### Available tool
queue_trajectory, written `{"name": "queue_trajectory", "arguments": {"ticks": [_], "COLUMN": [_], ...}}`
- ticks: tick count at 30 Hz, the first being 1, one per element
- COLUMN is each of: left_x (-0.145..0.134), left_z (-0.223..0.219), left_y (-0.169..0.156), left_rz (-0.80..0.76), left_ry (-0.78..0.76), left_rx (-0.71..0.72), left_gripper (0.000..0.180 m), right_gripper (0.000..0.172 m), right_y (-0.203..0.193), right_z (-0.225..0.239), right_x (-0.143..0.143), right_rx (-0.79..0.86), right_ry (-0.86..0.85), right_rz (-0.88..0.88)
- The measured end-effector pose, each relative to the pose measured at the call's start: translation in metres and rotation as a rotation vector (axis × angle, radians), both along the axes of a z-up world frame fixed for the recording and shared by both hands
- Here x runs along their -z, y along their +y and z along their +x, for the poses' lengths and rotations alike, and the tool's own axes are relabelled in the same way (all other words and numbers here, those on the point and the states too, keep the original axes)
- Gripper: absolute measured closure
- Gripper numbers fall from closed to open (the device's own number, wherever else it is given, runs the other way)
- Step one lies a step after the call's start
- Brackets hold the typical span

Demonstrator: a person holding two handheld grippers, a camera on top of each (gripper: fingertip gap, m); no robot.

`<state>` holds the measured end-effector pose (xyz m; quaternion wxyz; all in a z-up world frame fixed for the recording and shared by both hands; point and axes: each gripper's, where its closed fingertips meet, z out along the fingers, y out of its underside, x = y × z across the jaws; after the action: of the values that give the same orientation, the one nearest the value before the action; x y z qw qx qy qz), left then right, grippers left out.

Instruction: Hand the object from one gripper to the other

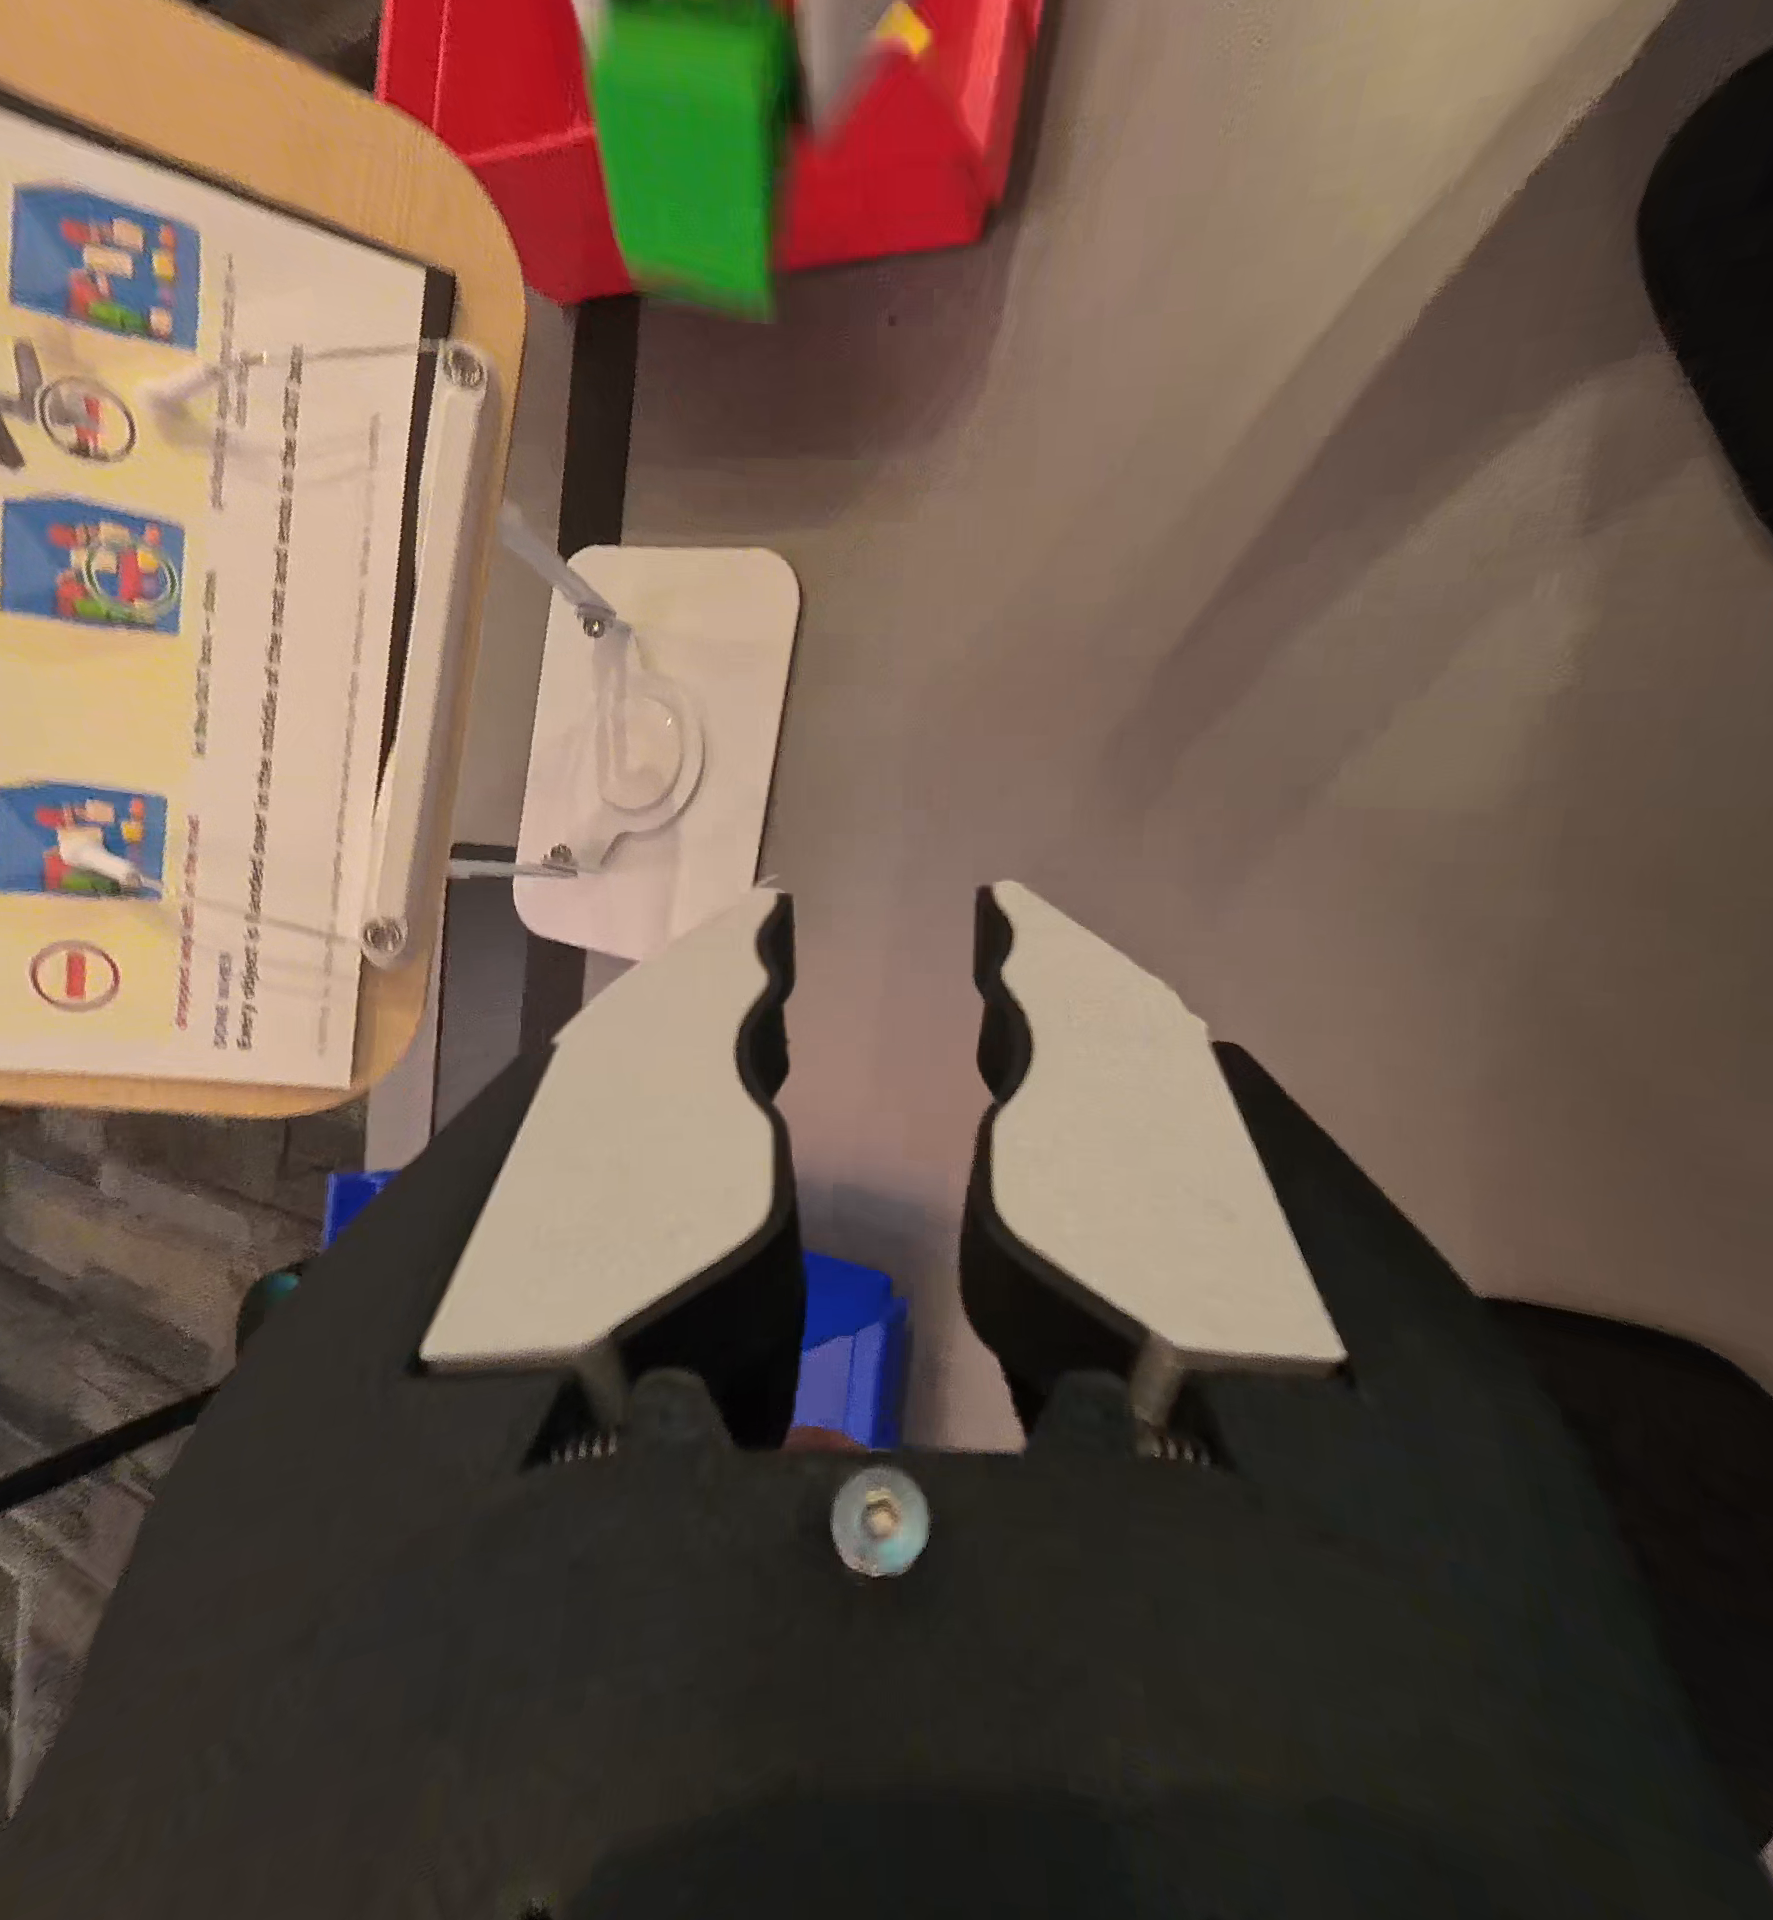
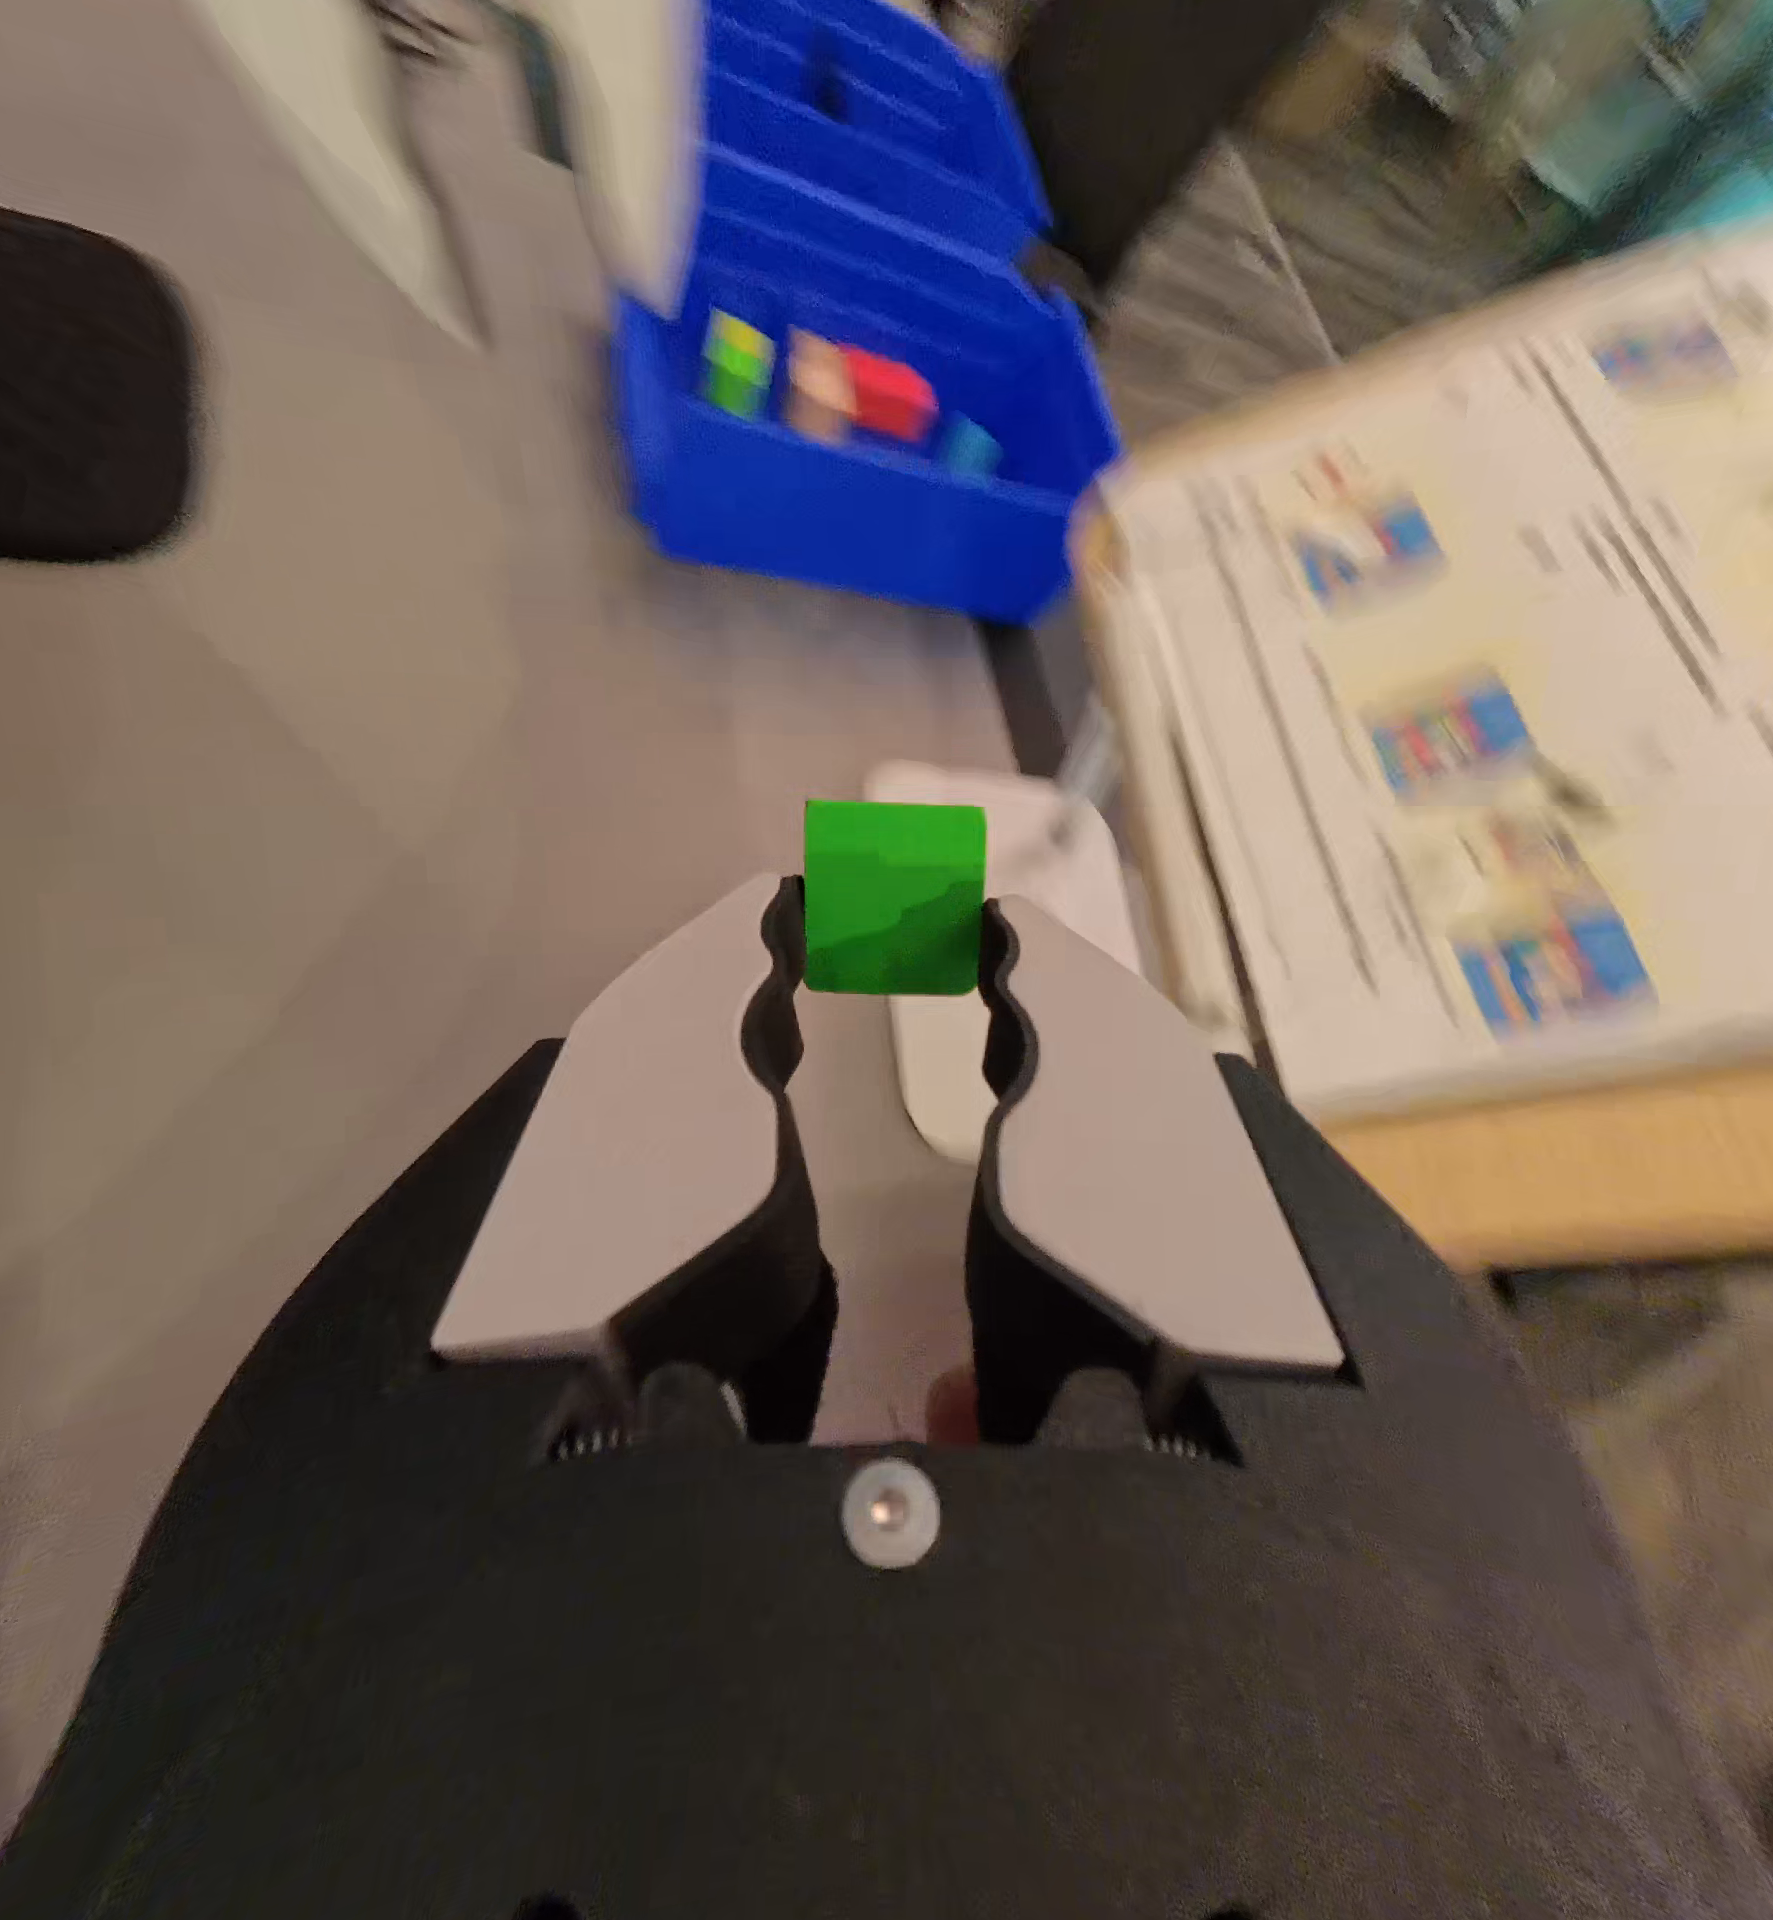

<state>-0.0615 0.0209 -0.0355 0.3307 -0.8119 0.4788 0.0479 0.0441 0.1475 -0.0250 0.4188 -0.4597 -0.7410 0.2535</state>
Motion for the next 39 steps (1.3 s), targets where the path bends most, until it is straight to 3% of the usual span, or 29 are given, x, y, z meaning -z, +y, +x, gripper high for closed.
{"name": "queue_trajectory", "arguments": {"ticks": [3,6,9,13,20,26,30,31,33,39], "left_x": [0.016,0.034,0.042,0.047,0.059,0.069,0.072,0.072,0.072,0.096], "left_z": [-0.016,-0.024,-0.023,-0.032,-0.057,-0.085,-0.122,-0.138,-0.173,-0.293], "left_y": [-0.008,-0.012,-0.016,-0.016,-0.012,-0.012,-0.003,0.001,0.010,0.044], "left_rz": [-0.037,-0.053,-0.062,-0.054,-0.073,-0.088,-0.080,-0.070,-0.073,-0.104], "left_ry": [0.002,0.051,0.068,0.084,0.053,0.036,0.025,0.034,0.027,0.028], "left_rx": [-0.042,-0.065,-0.068,-0.098,-0.170,-0.248,-0.365,-0.409,-0.516,-0.781], "left_gripper": [0.159,0.159,0.155,0.155,0.155,0.154,0.149,0.147,0.135,0.123], "right_gripper": [0.142,0.142,0.142,0.142,0.142,0.140,0.139,0.127,0.118,0.121], "right_y": [0.103,0.191,0.247,0.285,0.318,0.318,0.315,0.316,0.313,0.279], "right_z": [0.048,0.084,0.103,0.100,0.084,0.091,0.095,0.097,0.100,0.101], "right_x": [0.017,0.063,0.118,0.170,0.221,0.239,0.239,0.237,0.230,0.181], "right_rx": [0.307,0.575,0.759,0.842,0.876,0.902,0.917,0.927,0.932,0.911], "right_ry": [-0.019,-0.119,-0.247,-0.338,-0.439,-0.541,-0.582,-0.584,-0.565,-0.394], "right_rz": [-0.075,-0.132,-0.169,-0.240,-0.357,-0.419,-0.445,-0.431,-0.411,-0.352]}}
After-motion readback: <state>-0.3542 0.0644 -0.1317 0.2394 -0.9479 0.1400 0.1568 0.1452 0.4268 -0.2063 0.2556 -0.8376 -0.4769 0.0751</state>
